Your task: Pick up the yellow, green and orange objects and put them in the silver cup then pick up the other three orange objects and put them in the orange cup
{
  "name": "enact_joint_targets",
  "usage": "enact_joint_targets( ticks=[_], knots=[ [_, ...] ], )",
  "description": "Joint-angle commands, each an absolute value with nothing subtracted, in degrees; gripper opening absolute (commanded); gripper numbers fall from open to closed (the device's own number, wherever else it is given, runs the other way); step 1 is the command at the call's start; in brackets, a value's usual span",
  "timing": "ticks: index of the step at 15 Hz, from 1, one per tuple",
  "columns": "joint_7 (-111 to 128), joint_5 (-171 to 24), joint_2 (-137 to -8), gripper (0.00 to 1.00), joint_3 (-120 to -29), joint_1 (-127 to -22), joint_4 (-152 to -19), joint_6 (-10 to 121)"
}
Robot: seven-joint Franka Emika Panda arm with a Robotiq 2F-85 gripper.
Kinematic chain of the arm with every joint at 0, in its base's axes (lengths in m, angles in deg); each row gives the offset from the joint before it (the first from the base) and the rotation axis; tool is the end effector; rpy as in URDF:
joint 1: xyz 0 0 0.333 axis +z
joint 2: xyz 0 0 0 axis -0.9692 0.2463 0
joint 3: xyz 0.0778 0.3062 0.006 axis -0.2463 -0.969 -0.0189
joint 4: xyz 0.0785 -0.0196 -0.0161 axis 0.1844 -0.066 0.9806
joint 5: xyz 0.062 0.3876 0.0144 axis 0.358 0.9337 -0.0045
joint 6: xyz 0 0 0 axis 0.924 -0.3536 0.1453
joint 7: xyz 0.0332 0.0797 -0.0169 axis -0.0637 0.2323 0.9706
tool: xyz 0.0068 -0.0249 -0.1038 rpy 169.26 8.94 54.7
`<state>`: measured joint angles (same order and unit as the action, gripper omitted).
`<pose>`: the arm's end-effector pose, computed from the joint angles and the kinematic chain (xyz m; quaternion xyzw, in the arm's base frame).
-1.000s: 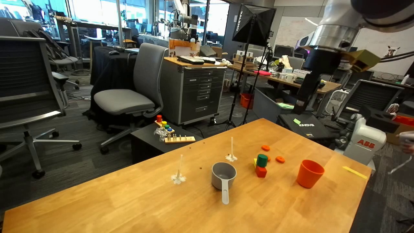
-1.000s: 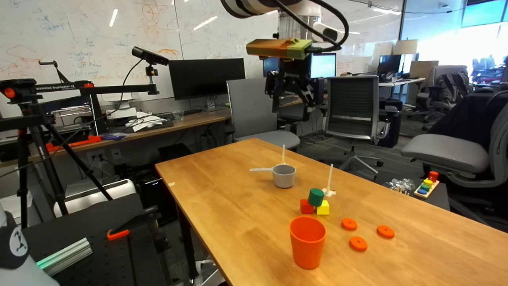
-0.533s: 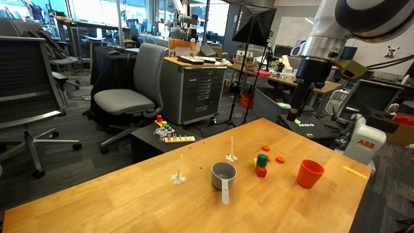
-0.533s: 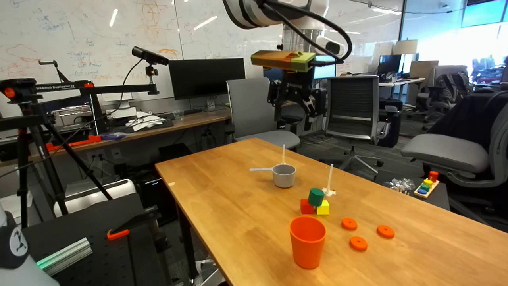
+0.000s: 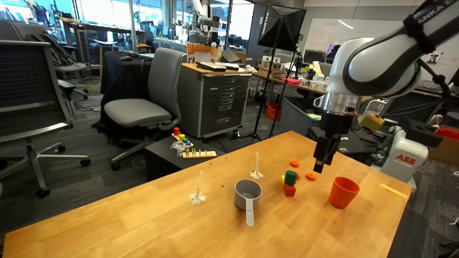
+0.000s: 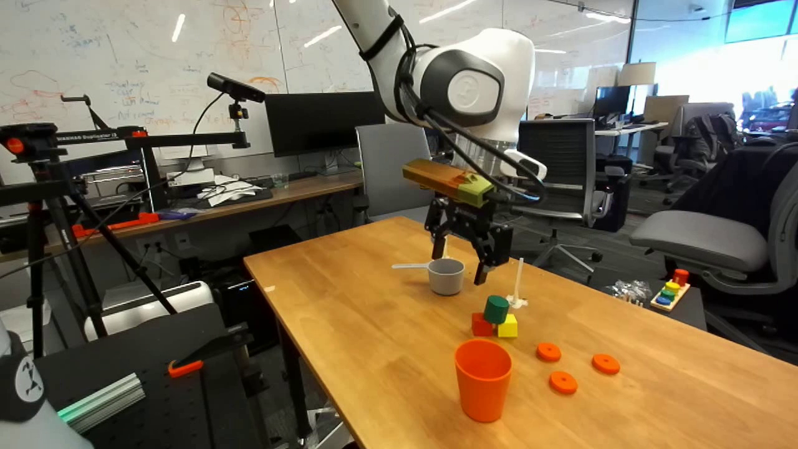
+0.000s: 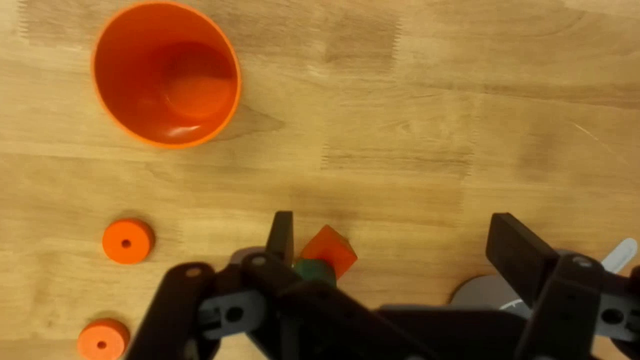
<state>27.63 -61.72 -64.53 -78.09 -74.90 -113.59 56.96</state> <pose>0.5648 0.0033 0.2013 -0.9933 -0.0735 0.0699 0.0549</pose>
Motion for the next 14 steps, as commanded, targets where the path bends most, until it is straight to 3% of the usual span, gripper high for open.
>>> enact_joint_targets(
  ticks=[1,7,14],
  knots=[
    [25.69,-58.06,-60.60,1.00,-80.89,-78.00,-111.86,61.13],
    [24.12,-43.68,-54.94,1.00,-86.56,-83.23,-108.07,65.56],
    [22.57,-45.98,-55.13,1.00,-85.34,-82.32,-108.73,64.84]
  ],
)
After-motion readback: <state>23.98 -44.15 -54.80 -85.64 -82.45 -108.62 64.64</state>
